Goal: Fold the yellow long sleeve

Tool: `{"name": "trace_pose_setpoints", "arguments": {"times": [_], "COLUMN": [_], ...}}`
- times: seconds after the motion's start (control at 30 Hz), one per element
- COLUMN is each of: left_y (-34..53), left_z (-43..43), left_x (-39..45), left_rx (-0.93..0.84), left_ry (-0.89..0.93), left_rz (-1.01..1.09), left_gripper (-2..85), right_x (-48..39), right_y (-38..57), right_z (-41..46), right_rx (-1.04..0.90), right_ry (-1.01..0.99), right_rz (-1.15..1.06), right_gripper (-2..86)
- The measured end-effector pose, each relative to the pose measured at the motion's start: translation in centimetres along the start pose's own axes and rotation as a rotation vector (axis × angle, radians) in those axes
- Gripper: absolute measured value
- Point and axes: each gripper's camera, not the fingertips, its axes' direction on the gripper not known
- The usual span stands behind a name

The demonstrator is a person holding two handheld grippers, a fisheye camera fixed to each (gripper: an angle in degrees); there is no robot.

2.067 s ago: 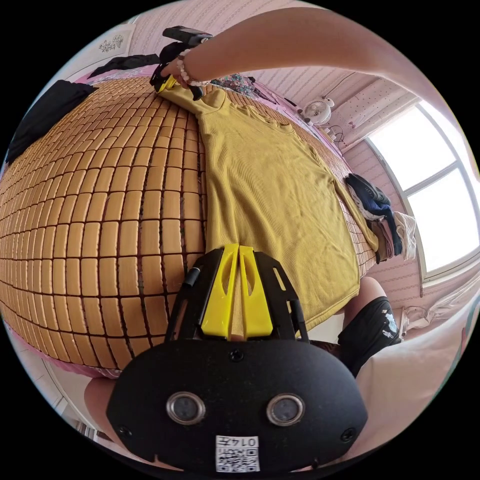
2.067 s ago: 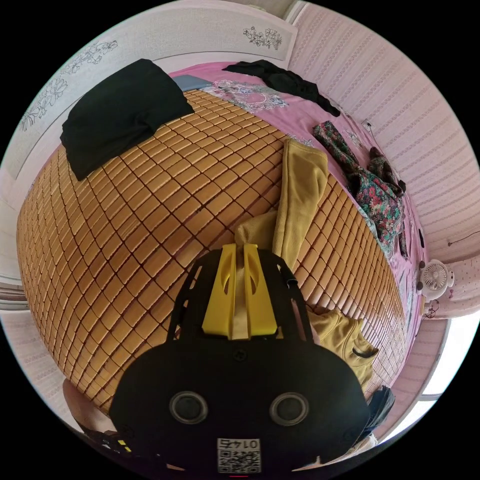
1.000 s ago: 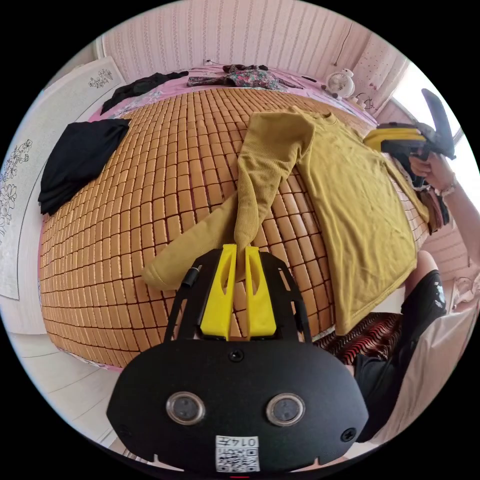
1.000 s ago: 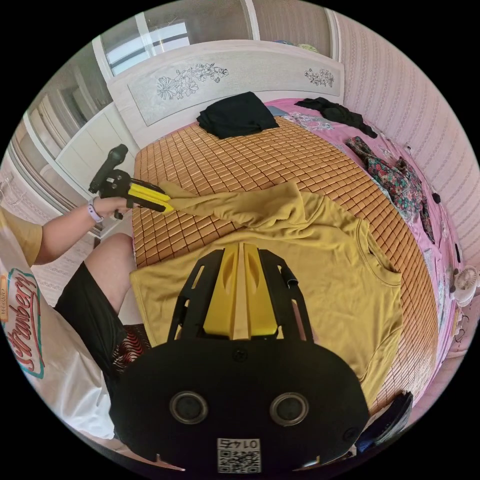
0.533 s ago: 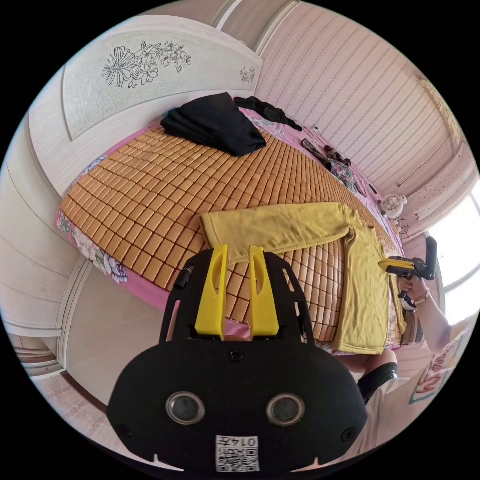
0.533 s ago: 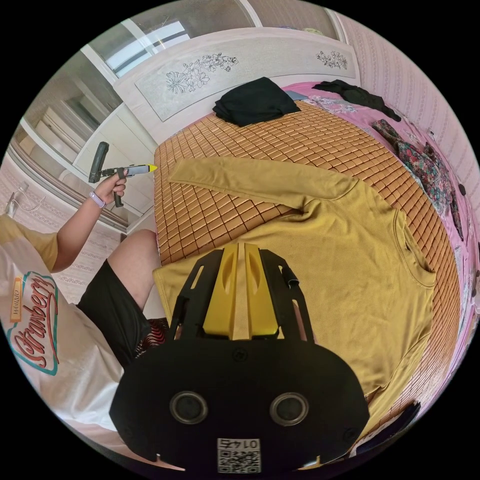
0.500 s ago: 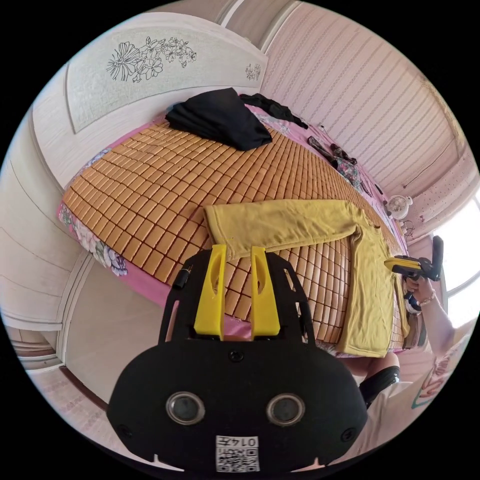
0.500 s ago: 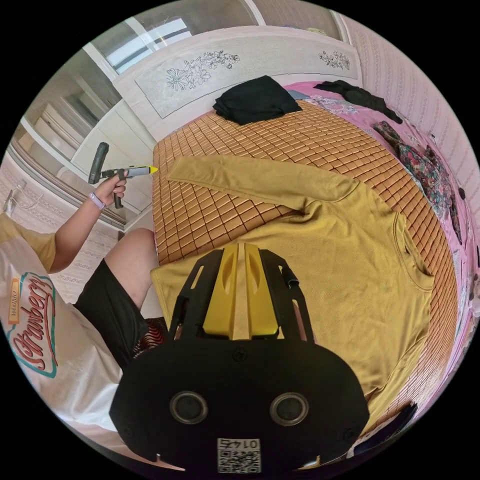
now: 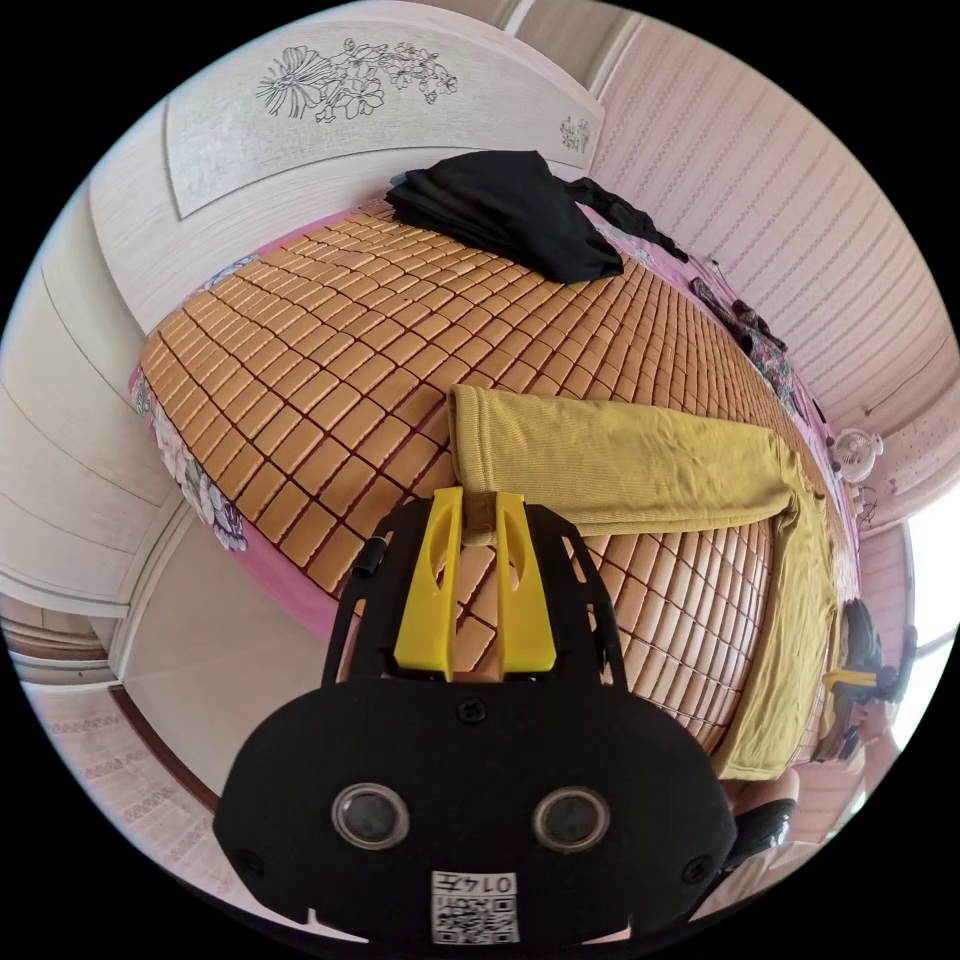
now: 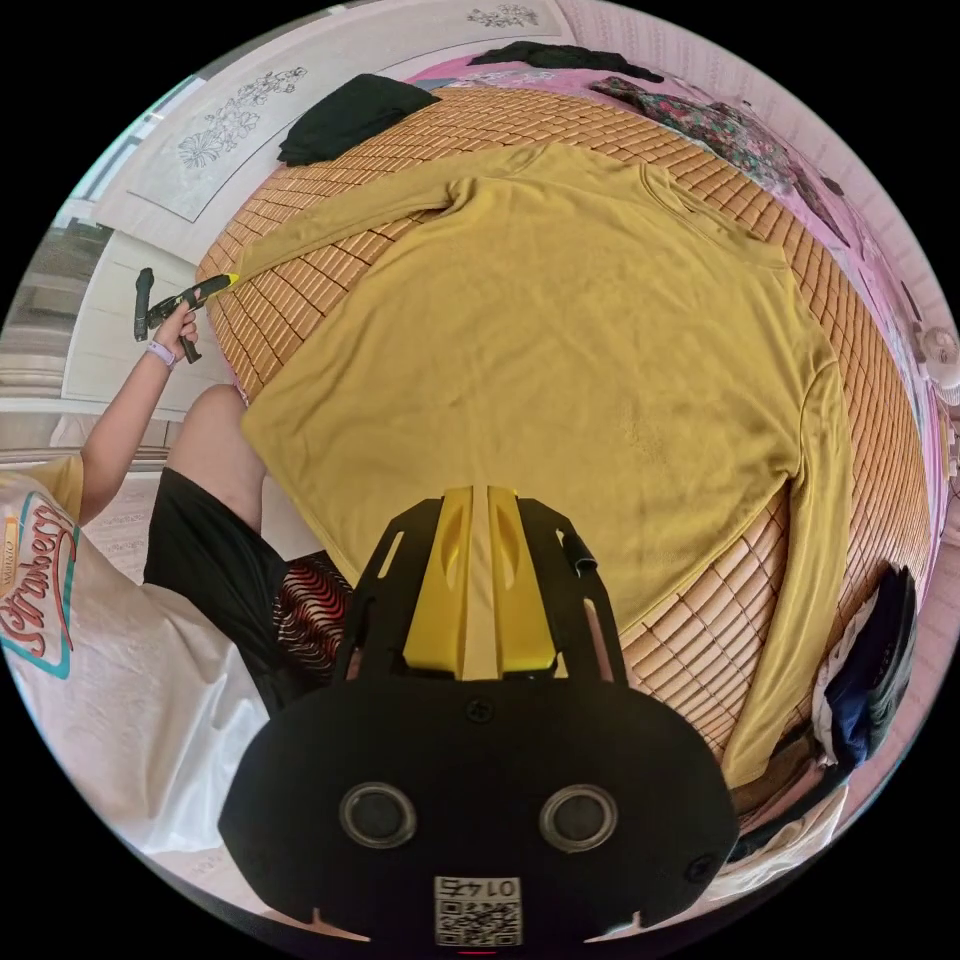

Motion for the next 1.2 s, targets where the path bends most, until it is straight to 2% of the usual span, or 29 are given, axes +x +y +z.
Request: {"name": "trace_pose_setpoints", "arguments": {"times": [0.13, 0.3, 0.53, 0.63, 0.83, 0.93, 1.03, 1.1, 1.2], "left_y": [-0.6, -2.2, -5.2, -5.3, -5.8, -5.2, -4.8, -4.6, -4.1], "left_z": [0.0, 0.4, 1.5, 2.1, 2.9, 3.3, 3.5, 3.6, 3.3], "left_x": [-0.1, 0.7, 0.6, 0.4, -0.5, -1.7, -3.1, -3.6, -3.6], "left_rx": [0.002, -0.007, -0.017, -0.002, 0.024, 0.061, 0.051, 0.050, 0.054], "left_ry": [0.018, -0.054, -0.069, -0.084, -0.055, -0.006, 0.062, 0.074, 0.075], "left_rz": [-0.004, 0.025, 0.002, 0.018, -0.003, -0.076, -0.118, -0.117, -0.116], "left_gripper": [4.7, 3.8, 2.4, 1.9, 0.9, 0.6, 0.3, 0.2, 0.0], "right_x": [1.5, 7.5, 14.7, 16.2, 17.4, 18.0, 16.0, 12.4, 7.4], "right_y": [-0.3, -8.0, -17.4, -19.2, -18.6, -17.9, -15.0, -11.2, -5.8], "right_z": [-0.1, -1.4, -2.2, 0.1, 0.2, -0.3, -2.4, -3.9, -3.7], "right_rx": [0.058, 0.206, 0.373, 0.324, 0.347, 0.308, 0.406, 0.538, 0.574], "right_ry": [0.079, 0.259, 0.280, 0.283, 0.276, 0.201, 0.211, 0.185, 0.069], "right_rz": [0.049, 0.218, 0.421, 0.449, 0.458, 0.495, 0.505, 0.415, 0.251], "right_gripper": [3.9, 6.4, 7.3, 7.4, 6.9, 6.6, 6.5, 6.6, 6.7]}}
